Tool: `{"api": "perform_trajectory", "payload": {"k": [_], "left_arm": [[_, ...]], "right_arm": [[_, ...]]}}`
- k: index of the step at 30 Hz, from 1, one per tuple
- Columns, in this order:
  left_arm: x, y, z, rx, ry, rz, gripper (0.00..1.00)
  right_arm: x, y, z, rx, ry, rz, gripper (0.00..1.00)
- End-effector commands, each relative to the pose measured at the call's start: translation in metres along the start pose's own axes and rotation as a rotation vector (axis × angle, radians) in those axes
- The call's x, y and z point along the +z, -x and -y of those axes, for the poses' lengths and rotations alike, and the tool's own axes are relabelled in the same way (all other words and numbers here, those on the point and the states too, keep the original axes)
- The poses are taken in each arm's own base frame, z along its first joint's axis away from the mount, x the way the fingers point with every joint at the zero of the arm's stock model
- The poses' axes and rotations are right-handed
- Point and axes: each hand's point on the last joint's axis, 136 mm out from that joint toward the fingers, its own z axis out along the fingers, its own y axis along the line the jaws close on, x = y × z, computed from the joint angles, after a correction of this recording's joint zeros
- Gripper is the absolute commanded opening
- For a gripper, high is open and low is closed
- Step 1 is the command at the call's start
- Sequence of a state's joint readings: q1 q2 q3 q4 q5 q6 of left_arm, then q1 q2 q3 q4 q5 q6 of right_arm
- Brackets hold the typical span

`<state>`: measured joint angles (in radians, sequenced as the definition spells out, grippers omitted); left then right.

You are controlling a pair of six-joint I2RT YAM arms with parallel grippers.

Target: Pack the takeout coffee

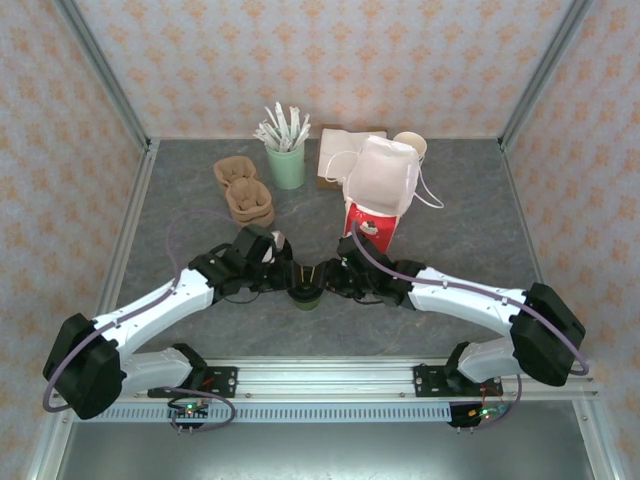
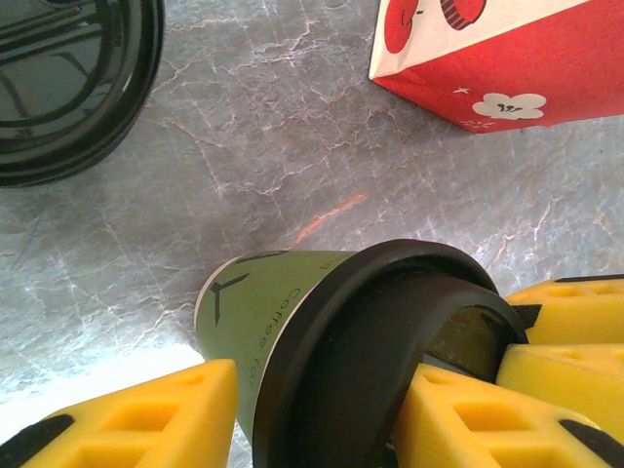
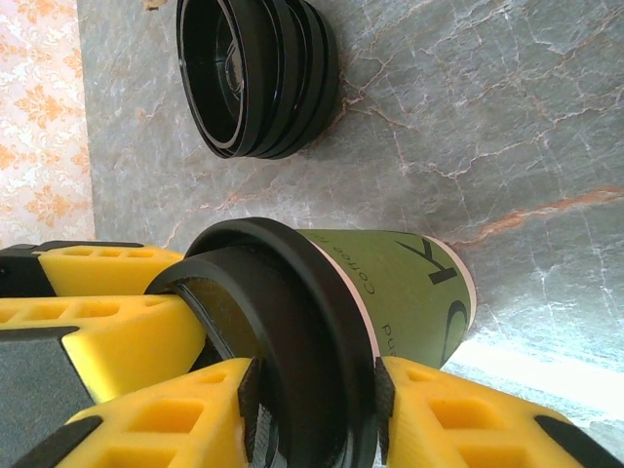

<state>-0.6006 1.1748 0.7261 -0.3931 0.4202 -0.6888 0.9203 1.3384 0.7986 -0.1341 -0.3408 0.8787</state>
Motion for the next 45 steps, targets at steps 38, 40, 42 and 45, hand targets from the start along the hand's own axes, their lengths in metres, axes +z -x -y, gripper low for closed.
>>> {"api": "perform_trajectory", "payload": {"k": [38, 40, 42, 45], "left_arm": [[-0.029, 0.018, 0.019, 0.097, 0.058, 0.002, 0.72], [-0.033, 0.023, 0.018, 0.103, 0.085, 0.016, 0.74], [-0.04, 0.031, 0.016, 0.111, 0.118, 0.048, 0.76], [-0.052, 0.048, 0.013, 0.104, 0.172, 0.112, 0.77]], "right_arm": [[-0.014, 0.013, -0.017, -0.064, -0.028, 0.039, 0.44], [-0.017, 0.015, -0.015, -0.065, -0.047, 0.053, 0.44], [-0.021, 0.017, -0.014, -0.07, -0.054, 0.068, 0.46], [-0.03, 0.023, -0.017, -0.092, -0.064, 0.093, 0.48]]}}
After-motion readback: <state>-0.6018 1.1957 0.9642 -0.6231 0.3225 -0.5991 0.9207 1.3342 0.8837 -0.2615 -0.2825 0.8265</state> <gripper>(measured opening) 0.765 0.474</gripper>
